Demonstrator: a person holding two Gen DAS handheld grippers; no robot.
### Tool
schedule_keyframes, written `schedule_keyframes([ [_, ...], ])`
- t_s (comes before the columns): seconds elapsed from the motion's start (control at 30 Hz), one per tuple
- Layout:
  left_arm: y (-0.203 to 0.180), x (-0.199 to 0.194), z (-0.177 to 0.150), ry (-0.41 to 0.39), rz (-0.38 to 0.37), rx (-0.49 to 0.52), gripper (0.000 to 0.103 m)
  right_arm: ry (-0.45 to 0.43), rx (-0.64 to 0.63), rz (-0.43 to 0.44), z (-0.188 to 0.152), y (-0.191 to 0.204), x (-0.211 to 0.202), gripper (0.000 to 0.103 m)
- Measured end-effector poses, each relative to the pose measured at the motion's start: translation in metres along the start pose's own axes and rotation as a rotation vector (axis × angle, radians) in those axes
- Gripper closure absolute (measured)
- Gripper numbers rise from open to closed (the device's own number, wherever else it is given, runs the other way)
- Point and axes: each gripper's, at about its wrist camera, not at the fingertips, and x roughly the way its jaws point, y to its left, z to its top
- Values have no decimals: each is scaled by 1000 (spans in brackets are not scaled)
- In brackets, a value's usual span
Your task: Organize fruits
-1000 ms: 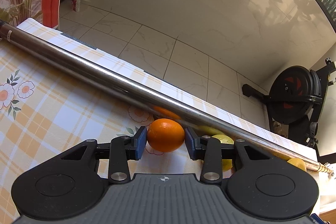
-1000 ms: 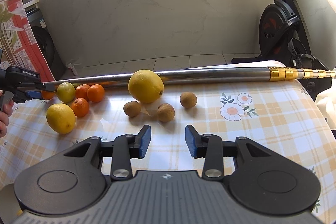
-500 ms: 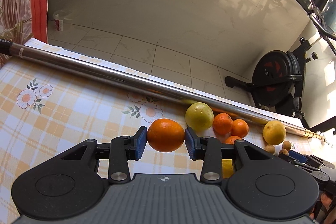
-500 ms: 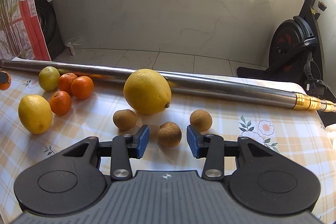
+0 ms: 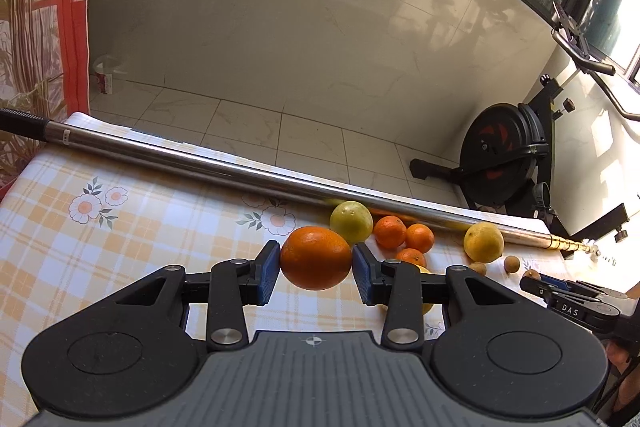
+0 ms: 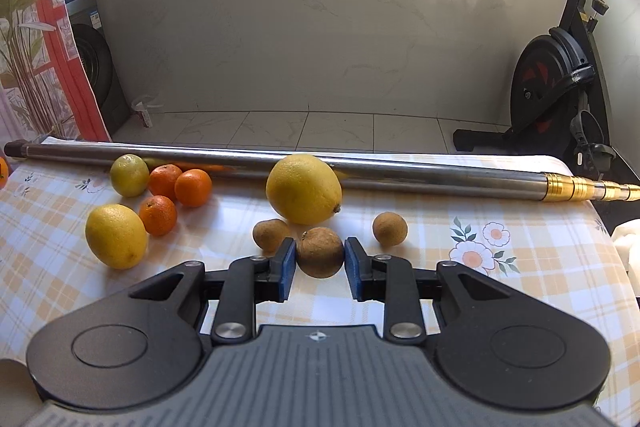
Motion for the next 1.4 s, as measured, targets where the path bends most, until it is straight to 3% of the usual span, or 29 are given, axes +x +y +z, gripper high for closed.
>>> schedule_keyframes([
  [0.4, -16, -88, -6, -80, -21, 68, 61, -130, -34, 61, 3, 35, -106, 74],
  [0.7, -27, -146, -23, -129, -46, 135, 61, -153, -39, 113, -14, 63, -154, 74],
  [1.1, 26, -85, -52, 39, -70, -11, 60, -98, -38, 118, -42, 81, -149, 74],
  [1.4, -27, -30, -53, 95, -109, 92, 56, -59, 48, 62, -59, 44, -131, 74],
])
